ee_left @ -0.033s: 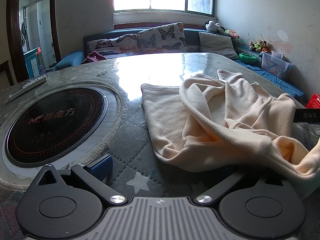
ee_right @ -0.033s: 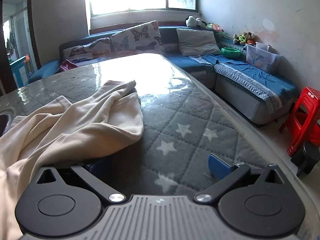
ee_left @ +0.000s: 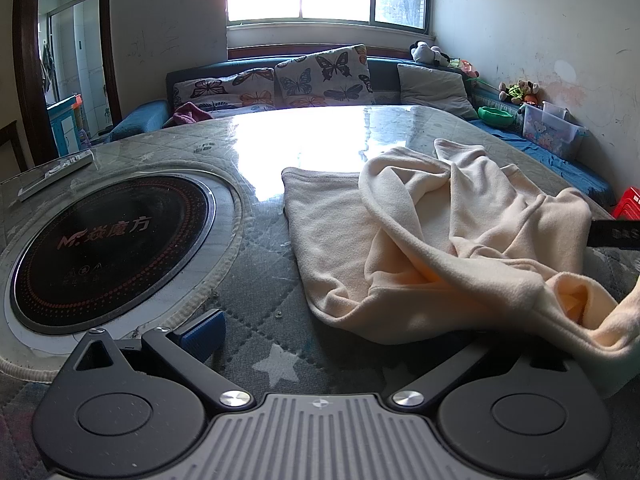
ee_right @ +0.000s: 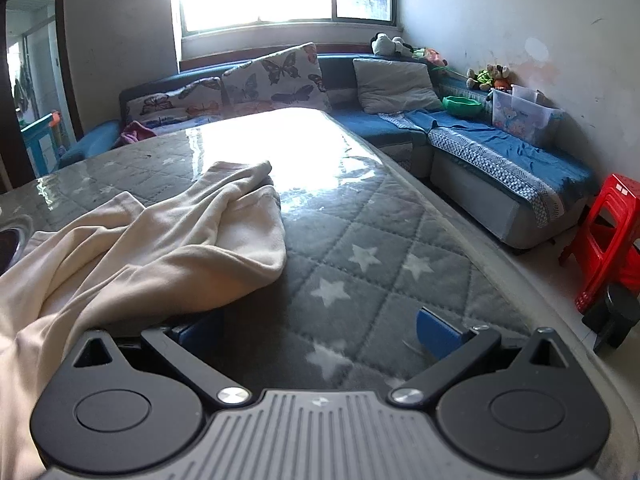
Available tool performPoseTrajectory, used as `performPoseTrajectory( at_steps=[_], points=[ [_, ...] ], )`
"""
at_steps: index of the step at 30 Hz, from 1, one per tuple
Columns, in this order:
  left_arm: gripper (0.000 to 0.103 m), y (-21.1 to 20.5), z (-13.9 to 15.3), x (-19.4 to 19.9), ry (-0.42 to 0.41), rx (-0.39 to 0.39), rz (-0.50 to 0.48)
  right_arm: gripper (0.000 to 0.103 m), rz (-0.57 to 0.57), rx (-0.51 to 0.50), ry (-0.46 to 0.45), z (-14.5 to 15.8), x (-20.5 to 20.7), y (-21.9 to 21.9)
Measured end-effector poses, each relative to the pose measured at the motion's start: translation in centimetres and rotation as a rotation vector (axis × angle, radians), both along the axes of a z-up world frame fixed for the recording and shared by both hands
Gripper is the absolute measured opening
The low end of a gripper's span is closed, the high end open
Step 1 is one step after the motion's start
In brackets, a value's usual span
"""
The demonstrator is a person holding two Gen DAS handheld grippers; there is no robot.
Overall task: Fold clothes
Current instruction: 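Move both grippers toward the crumpled cream sweatshirt on the table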
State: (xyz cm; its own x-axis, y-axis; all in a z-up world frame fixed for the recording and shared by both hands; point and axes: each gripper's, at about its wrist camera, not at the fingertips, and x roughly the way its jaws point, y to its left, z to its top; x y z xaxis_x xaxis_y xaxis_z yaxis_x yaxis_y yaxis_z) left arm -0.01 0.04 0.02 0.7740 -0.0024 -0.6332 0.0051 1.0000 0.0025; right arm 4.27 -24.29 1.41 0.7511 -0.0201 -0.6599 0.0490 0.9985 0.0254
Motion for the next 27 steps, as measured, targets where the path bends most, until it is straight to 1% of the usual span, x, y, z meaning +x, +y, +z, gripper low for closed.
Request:
performPoseTrajectory(
  at_steps=[7,9,14,19,27],
  points=[
    [0.103,0.3,0.1,-0.1,0.008,0.002,0.005,0.103,0.008,0.019,-0.102,0.4,-3.1,-0.7],
    [0.103,0.3,0.2,-0.1,0.01,0.003,0.006,0.103,0.022,0.016,-0.118,0.6,-4.8,-1.1],
    [0.103,0.5,0.2,-0.3,0.024,0.013,0.02,0.103,0.048,0.004,-0.11,1.1,-6.9,-1.4],
    [0.103,0.8,0.6,-0.9,0.03,0.039,0.048,0.103,0.072,-0.003,-0.106,1.3,-7.4,-1.1],
    [0.103,1.6,1.6,-2.4,0.014,0.054,0.091,0.103,0.12,0.029,-0.11,2.0,-8.9,-0.6]
  ],
)
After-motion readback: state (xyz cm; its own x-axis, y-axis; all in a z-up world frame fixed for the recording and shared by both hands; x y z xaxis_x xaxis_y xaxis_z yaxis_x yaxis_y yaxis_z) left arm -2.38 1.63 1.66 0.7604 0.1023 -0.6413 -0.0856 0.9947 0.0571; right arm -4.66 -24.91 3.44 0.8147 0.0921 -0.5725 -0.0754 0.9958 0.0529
